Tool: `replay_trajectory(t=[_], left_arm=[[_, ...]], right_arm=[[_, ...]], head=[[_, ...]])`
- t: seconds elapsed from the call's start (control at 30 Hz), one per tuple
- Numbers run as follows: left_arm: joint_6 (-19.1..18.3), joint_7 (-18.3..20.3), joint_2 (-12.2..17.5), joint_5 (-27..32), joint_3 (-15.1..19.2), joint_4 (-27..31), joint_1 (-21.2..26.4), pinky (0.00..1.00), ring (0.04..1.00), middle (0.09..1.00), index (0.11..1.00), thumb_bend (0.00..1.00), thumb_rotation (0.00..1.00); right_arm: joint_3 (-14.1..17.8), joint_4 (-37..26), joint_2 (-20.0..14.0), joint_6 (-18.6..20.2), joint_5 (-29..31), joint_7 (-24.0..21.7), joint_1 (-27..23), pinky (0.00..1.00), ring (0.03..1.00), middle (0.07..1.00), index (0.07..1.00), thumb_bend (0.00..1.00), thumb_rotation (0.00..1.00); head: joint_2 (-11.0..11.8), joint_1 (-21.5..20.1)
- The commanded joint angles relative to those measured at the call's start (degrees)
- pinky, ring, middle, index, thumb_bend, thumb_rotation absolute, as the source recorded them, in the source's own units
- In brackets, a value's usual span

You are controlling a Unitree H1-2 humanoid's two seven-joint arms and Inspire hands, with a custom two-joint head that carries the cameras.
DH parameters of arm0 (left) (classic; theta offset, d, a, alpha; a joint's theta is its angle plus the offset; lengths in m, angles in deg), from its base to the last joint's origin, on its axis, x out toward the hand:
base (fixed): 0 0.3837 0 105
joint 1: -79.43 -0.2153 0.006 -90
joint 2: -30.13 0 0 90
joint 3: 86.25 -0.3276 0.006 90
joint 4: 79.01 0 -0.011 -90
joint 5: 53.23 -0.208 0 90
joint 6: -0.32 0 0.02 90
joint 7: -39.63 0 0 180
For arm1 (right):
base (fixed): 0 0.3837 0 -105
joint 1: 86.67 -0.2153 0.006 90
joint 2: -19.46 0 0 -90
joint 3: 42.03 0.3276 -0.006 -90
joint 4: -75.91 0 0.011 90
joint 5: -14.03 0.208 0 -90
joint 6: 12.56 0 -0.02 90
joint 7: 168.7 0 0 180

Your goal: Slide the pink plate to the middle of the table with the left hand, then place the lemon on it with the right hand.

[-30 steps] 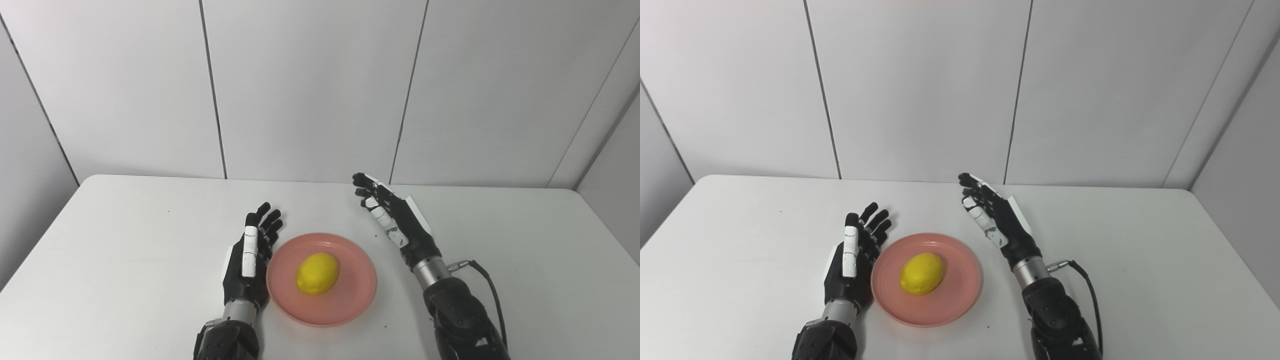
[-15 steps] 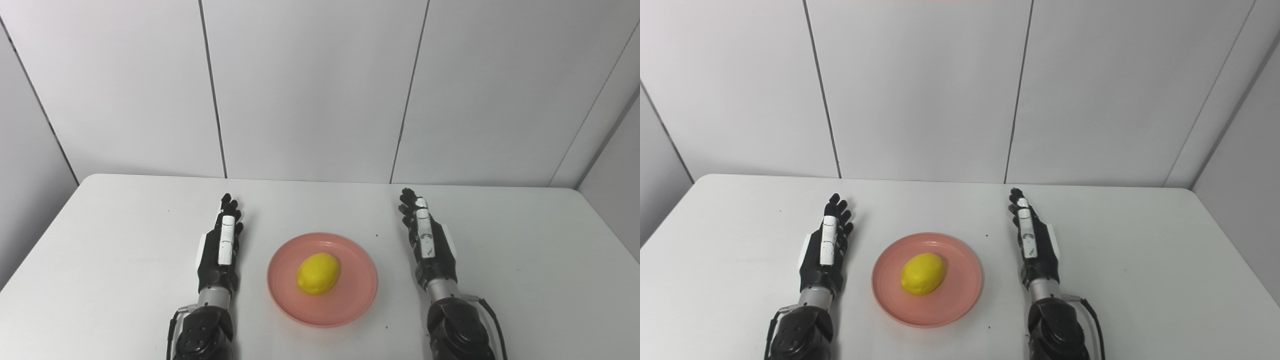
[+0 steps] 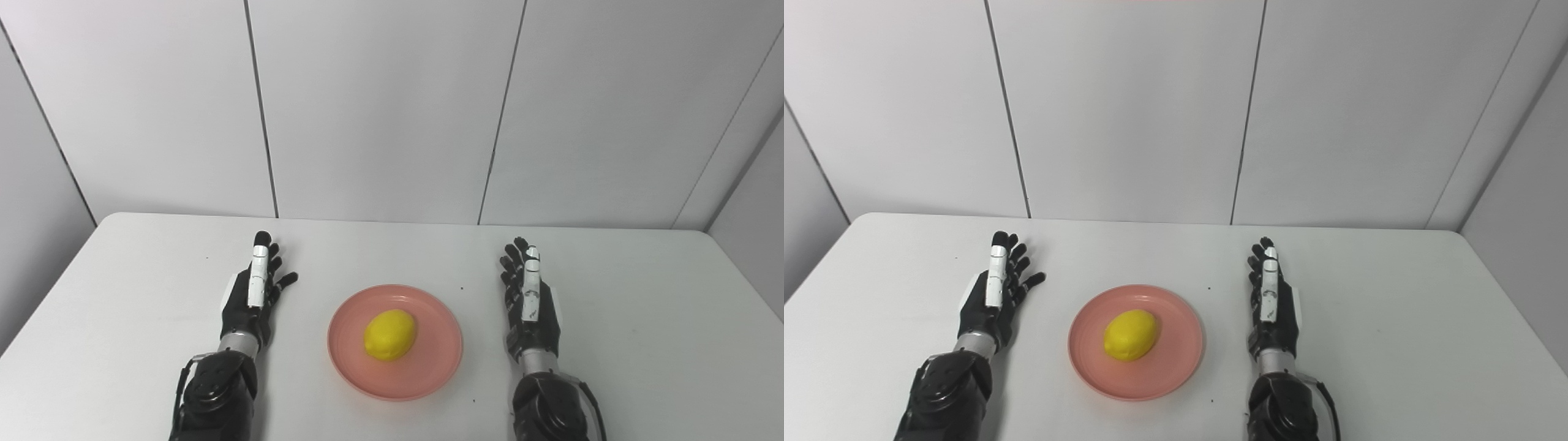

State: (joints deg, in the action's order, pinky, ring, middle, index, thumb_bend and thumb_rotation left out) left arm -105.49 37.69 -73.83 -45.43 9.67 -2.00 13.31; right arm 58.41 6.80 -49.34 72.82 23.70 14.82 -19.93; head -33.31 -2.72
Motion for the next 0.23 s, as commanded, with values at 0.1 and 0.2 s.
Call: replay_trajectory(t=[0.1,0.2], left_arm=[[-2.36,0.6,0.08,0.3,-0.37,-0.5,0.62,1.0,1.0,1.0,1.0,0.82,1.0],[-1.91,0.88,0.09,0.12,-0.84,-0.78,0.31,1.0,1.0,1.0,1.0,0.84,1.0]], right_arm=[[0.32,1.13,1.37,-0.61,0.85,1.41,0.72,1.0,0.988,0.978,0.983,0.71,1.0],[-0.08,1.57,1.13,-0.9,0.31,1.53,0.73,1.0,0.996,0.985,0.99,0.72,1.0]], head=[[-0.08,-0.24],[-0.07,-0.33]])
